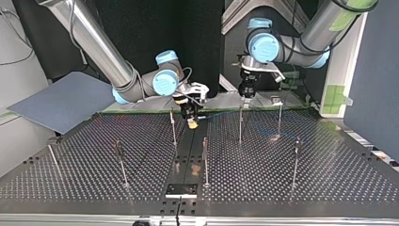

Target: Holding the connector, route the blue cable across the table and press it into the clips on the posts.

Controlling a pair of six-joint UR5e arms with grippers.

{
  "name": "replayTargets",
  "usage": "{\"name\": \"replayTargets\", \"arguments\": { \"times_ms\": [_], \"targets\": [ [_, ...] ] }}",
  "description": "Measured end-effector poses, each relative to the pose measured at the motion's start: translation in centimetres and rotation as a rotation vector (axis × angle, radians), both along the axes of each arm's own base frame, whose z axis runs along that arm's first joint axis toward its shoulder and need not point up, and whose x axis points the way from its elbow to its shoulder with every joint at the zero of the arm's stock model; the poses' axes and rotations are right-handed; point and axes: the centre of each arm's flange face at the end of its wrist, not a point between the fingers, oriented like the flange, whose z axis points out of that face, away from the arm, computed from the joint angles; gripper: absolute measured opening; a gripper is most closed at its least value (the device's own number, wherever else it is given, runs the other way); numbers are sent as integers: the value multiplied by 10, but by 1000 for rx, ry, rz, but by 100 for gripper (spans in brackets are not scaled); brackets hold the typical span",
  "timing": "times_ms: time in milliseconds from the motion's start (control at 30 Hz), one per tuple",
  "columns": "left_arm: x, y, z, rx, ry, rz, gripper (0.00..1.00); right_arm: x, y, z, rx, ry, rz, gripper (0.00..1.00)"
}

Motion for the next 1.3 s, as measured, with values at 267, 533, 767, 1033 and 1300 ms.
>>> {"name": "replayTargets", "arguments": {
  "times_ms": [267, 533, 767, 1033, 1300],
  "targets": [
    [-4, -25, 12, -79, -72, -18, 100, -5, -6, 1, -1, -1, -10, 0],
    [9, -56, 11, -141, -121, -27, 100, -5, -8, 2, -1, -5, 0, 0],
    [13, -78, -6, -155, -85, -47, 100, -5, -8, 4, -2, -7, 4, 0],
    [19, -75, -25, -145, -43, -26, 100, -5, -10, 6, -6, -11, 4, 0],
    [37, -81, -15, -162, -58, -25, 100, -3, -7, 7, -5, -11, 12, 0]
  ]
}}
